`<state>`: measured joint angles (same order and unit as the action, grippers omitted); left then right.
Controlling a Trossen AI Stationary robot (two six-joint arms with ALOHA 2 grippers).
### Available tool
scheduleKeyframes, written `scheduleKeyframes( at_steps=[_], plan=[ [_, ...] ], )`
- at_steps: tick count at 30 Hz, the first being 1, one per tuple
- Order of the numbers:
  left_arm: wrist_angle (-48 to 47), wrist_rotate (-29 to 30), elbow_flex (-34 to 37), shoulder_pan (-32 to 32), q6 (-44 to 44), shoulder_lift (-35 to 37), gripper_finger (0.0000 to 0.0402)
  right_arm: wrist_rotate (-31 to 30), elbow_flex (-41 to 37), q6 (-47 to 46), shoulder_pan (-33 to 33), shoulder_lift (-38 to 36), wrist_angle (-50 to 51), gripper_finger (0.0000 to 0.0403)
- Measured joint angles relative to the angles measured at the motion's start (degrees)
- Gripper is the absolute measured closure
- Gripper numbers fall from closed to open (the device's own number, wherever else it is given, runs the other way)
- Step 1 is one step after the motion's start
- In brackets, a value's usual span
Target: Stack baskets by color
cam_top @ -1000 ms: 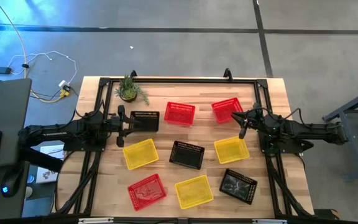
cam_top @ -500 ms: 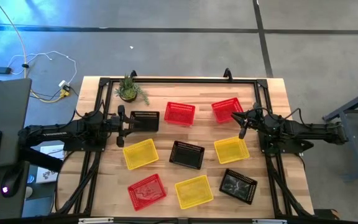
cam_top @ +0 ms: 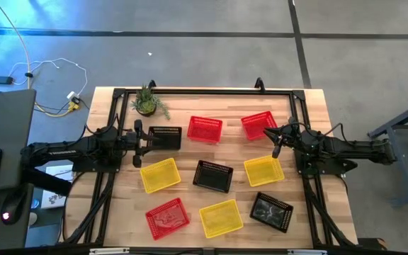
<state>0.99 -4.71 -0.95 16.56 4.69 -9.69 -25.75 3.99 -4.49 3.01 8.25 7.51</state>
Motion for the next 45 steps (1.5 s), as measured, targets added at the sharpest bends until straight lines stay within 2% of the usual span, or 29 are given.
scheduleKeyframes(
  at_steps=[24, 30, 36, 41, 45],
  plan=[
    [0.0, 0.0, 0.0, 0.0, 0.0, 0.0, 0.0271, 0.0, 0.0, 0.0, 0.0, 0.0, -0.1, 0.035],
    [0.0, 0.0, 0.0, 0.0, 0.0, 0.0, 0.0271, -0.4, 0.0, -2.9, 0.0, 0.0, -3.7, 0.035],
    [0.0, 0.0, 0.0, 0.0, -0.1, 0.0, 0.0271, -4.3, 0.0, 4.6, 0.0, 0.0, -9.6, 0.035],
    [0.1, 0.0, 0.0, 0.0, -9.1, 0.0, 0.0271, -9.5, 0.0, 12.7, 0.0, 0.0, -18.4, 0.035],
    [0.1, 0.0, 0.0, 0.0, -18.2, 0.0, 0.0271, -9.6, 0.0, 17.0, 0.0, 0.0, -23.7, 0.035]
  ],
)
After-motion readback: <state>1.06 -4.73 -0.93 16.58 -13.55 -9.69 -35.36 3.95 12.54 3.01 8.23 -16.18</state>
